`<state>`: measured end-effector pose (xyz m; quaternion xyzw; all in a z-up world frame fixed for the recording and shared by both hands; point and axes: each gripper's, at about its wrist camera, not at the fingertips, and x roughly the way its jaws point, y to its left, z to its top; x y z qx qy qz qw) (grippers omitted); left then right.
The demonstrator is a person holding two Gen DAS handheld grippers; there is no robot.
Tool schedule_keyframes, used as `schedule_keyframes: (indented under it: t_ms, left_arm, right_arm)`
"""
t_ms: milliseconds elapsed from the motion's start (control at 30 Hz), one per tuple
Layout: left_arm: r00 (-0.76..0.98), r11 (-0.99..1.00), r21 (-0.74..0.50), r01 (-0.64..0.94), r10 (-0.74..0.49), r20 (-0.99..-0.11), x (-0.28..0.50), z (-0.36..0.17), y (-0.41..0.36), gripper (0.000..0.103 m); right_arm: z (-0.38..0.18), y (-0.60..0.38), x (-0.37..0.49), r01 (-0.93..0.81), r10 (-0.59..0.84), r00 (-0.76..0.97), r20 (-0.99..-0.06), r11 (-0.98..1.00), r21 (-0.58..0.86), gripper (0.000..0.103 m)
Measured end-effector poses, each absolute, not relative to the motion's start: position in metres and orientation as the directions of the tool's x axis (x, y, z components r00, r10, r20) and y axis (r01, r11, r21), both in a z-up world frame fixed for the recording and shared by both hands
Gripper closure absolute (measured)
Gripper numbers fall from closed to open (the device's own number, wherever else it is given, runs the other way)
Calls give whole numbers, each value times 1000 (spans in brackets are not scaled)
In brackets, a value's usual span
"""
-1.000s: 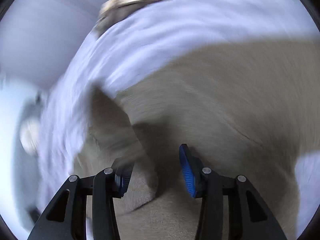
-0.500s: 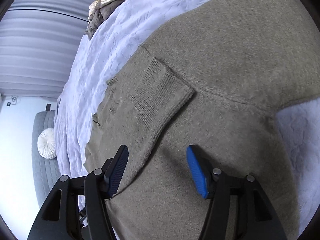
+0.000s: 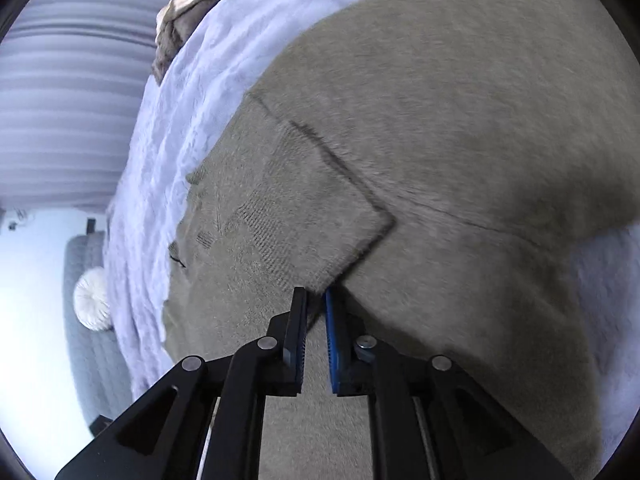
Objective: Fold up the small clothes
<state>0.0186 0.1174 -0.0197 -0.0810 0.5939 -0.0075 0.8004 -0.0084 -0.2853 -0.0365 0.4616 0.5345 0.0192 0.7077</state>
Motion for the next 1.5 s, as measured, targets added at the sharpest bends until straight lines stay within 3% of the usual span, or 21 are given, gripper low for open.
schedule_keyframes:
  t_ms: [33,67,133,233,367,467,667,800,867,967,1000,1033,1167,1267,1400,1500]
  left_arm:
    - [290,986,-154,-69,-128,-948,19,-20,110,1]
    - [284,985,-163,-56,-140,-949,18,-20,104,1]
    - [261,985,-172,-19,-161,-952,18,-22,87,1]
    - [234,985,-162,64,-173,-957,18,-22,56,1]
    - [218,986,-114,122,-139,-966,19,-23,26,1]
    - [243,991,-92,97,-113,-963,19,-19,35,1]
    - [271,991,-76,-109,-44,-962,20,-15,127,1]
    - [217,969,-177,-170,-139,-966,26,-36,173,2]
    - [182,950,-256,-179,-223,-958,30,-50,179,11]
    - [172,945,-287,-155,-260,-950,34,-58,174,38]
    - [180,939,-314,-143,-287,-941,34,-56,173,69]
    - [183,920,-365,-142,-338,-923,35,-52,172,90]
    - [251,932,-349,-98,-316,-915,29,-27,173,92]
    - [213,945,-309,-108,-281,-936,38,-49,186,92]
    - [230,920,-364,-143,-327,-917,36,-60,195,91]
    - [244,947,-294,-126,-258,-935,31,-46,187,91]
  right_arm:
    - [-34,-289,-15,456,534,435,-725,563,689,74]
    - [-31,-292,-22,442,553,443,-706,550,708,53]
    - [-26,-298,-34,421,584,456,-672,523,741,39]
    - [-22,-304,-50,421,598,456,-659,508,752,39]
    - [-23,-311,-63,410,625,465,-627,476,778,23]
    - [-22,-307,-66,390,653,420,-630,497,775,23]
    - [-16,-288,-73,295,654,354,-668,600,744,23]
    - [-19,-266,-68,265,672,320,-667,613,745,23]
    - [-21,-257,-65,261,678,305,-668,616,744,23]
    - [-22,-241,-62,241,678,272,-682,638,731,23]
    - [-21,-235,-59,235,677,261,-688,647,726,23]
    - [-20,-230,-58,227,679,249,-691,653,723,23]
    - [-14,-216,-57,194,687,220,-692,665,722,25]
    - [-14,-208,-58,182,686,212,-696,672,718,25]
    - [-21,-199,-57,193,683,196,-703,676,711,26]
    - [-20,-197,-59,183,675,198,-711,687,703,25]
